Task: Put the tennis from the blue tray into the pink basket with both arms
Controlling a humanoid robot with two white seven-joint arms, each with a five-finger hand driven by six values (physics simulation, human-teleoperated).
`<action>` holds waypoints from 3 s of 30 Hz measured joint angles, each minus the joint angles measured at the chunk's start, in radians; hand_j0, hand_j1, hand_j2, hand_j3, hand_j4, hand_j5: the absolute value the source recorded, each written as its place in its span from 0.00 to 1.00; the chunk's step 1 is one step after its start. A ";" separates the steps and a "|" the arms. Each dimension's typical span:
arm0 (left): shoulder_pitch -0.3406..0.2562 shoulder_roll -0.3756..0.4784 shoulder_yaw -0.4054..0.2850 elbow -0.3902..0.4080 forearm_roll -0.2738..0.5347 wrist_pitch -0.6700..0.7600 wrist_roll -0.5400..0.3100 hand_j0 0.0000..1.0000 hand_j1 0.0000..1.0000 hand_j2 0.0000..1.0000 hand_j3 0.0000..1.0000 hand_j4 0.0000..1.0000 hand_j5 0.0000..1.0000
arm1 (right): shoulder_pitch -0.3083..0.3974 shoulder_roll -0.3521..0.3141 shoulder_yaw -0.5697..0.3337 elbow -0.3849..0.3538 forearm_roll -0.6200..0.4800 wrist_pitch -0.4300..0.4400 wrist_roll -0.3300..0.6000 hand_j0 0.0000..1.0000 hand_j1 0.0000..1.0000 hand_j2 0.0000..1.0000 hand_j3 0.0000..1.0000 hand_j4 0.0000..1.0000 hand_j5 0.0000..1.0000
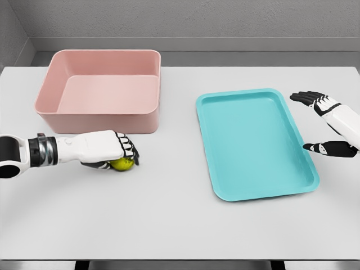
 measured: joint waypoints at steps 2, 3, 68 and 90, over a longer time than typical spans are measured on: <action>-0.003 0.000 0.000 0.000 0.001 0.000 -0.001 0.60 0.60 0.60 0.60 0.60 0.60 | 0.002 0.000 0.000 0.000 0.000 0.000 0.000 1.00 1.00 1.00 1.00 1.00 1.00; -0.005 0.001 0.000 -0.001 0.002 0.000 -0.001 0.60 0.60 0.60 0.60 0.60 0.60 | 0.002 0.000 0.000 0.000 0.000 0.000 0.000 1.00 1.00 1.00 1.00 1.00 1.00; -0.328 0.007 0.068 0.220 0.261 0.000 -0.001 0.60 0.60 0.60 0.60 0.60 0.60 | 0.031 -0.002 0.000 -0.002 -0.034 0.000 0.000 1.00 1.00 1.00 1.00 1.00 1.00; -0.209 0.051 0.175 0.308 0.296 -0.001 -0.069 1.00 1.00 1.00 1.00 1.00 1.00 | 0.031 -0.003 -0.001 0.003 -0.034 0.000 0.000 1.00 1.00 1.00 1.00 1.00 1.00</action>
